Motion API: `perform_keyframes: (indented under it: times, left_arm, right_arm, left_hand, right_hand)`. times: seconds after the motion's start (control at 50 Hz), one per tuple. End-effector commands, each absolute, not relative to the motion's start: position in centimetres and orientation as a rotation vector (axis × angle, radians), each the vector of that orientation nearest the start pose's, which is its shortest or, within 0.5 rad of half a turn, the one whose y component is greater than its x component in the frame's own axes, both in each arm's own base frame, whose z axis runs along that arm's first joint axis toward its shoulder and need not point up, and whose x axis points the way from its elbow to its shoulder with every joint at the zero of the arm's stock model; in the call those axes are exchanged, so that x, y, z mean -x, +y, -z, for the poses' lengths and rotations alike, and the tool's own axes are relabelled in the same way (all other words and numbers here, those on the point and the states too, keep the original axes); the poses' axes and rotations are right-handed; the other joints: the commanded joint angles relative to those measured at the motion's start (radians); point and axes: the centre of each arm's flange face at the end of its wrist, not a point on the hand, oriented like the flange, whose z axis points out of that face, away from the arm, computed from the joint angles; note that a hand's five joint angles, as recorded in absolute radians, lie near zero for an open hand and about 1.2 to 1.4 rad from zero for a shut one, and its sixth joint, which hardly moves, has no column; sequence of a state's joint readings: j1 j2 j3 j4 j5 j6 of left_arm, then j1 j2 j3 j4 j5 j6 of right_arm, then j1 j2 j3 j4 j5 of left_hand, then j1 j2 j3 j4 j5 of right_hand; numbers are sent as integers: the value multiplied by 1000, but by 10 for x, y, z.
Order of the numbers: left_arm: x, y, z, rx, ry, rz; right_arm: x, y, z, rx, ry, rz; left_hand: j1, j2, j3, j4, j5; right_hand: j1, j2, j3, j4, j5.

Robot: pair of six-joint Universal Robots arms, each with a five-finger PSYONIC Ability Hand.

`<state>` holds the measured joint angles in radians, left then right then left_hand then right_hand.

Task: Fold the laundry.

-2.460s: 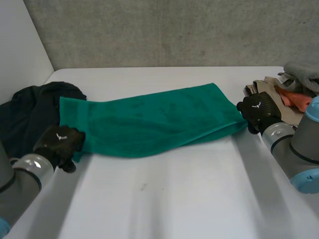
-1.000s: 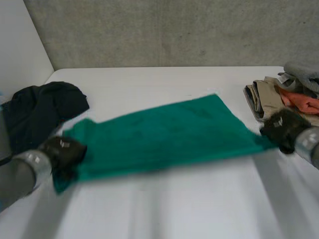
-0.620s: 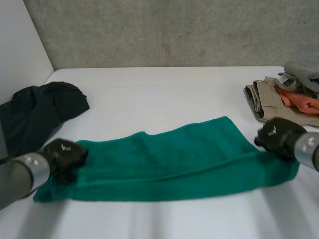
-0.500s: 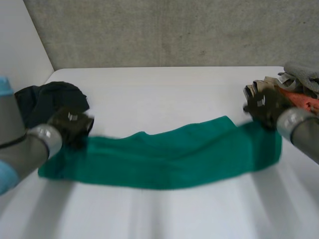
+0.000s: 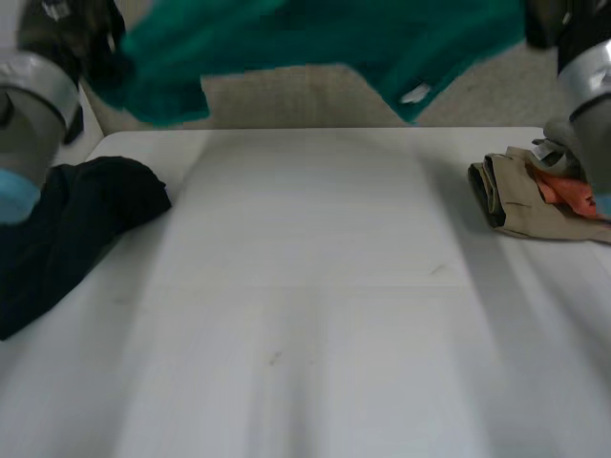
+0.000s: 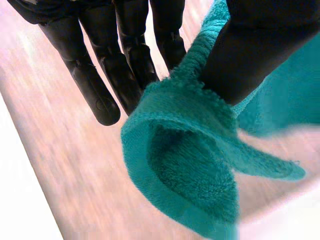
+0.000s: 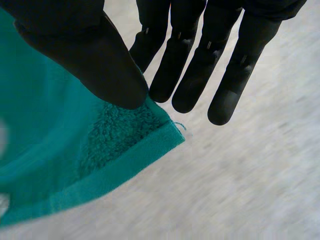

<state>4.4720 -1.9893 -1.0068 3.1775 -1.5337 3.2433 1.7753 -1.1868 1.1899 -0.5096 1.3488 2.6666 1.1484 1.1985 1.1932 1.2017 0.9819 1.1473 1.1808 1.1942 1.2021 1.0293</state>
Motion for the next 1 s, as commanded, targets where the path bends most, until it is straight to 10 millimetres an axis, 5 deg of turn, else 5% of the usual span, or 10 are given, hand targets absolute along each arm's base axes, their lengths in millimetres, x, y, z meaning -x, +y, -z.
perform_keyframes:
  times: [0.02, 0.18, 0.28, 0.32, 0.54, 0.74, 1.0]
  left_arm:
    - [233, -354, -245, -626, 2374, 2170]
    - [221, -324, -155, -905, 2536, 1742]
    - [211, -318, -135, -993, 2514, 1630]
    - [211, -315, -136, -1013, 2504, 1633]
    - [194, -286, -161, -945, 2429, 1720]
    - [186, -240, -143, -1043, 2502, 1675]
    - [169, -274, -112, -1031, 2442, 1639]
  right_arm:
    - [-235, -372, -267, 1084, 1804, 2474]
    - [-216, -353, -171, 1301, 2114, 2137]
    - [-209, -346, -138, 1407, 2198, 2025]
    - [-208, -345, -134, 1437, 2209, 2010]
    - [-206, -343, -146, 1318, 2226, 2032]
    - [-207, -340, -144, 1318, 2230, 2020]
    - [-208, -332, -138, 1350, 2236, 1985]
  left_hand:
    - [248, 198, 203, 195, 240]
    - [225, 175, 180, 172, 217]
    - [-314, -364, -359, -367, -322]
    - [-529, -579, -574, -582, -537]
    - [-671, -721, -716, -724, -679]
    - [-630, -680, -674, -683, -638]
    - [-624, -674, -669, -677, -632]
  right_hand:
    - [249, 215, 202, 194, 192]
    - [249, 215, 202, 194, 192]
    - [249, 215, 202, 194, 192]
    - [249, 215, 202, 194, 192]
    - [249, 215, 202, 194, 192]
    - [249, 215, 202, 194, 192]
    - [249, 215, 202, 194, 192]
